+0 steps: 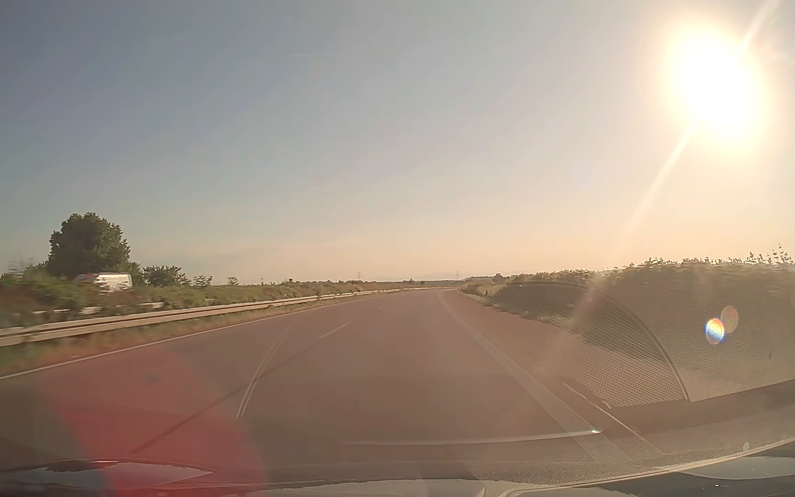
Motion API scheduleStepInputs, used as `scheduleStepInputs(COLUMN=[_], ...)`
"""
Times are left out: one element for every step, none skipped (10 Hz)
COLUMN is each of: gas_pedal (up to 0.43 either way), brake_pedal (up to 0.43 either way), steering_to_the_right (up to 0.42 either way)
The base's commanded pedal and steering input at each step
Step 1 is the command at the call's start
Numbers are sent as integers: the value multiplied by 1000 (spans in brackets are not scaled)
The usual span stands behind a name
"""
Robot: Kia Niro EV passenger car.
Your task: Follow the waypoints while adhering to traffic rules and regulations
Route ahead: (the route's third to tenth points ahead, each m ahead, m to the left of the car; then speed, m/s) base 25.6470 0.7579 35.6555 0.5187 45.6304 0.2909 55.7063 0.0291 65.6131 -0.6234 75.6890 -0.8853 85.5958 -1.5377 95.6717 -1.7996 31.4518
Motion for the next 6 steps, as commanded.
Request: scheduleStepInputs(gas_pedal=[248, 248, 248, 240, 240, 240], brake_pedal=[0, 0, 0, 0, 0, 0], steering_to_the_right=[3, 4, 3, 3, 3, 3])
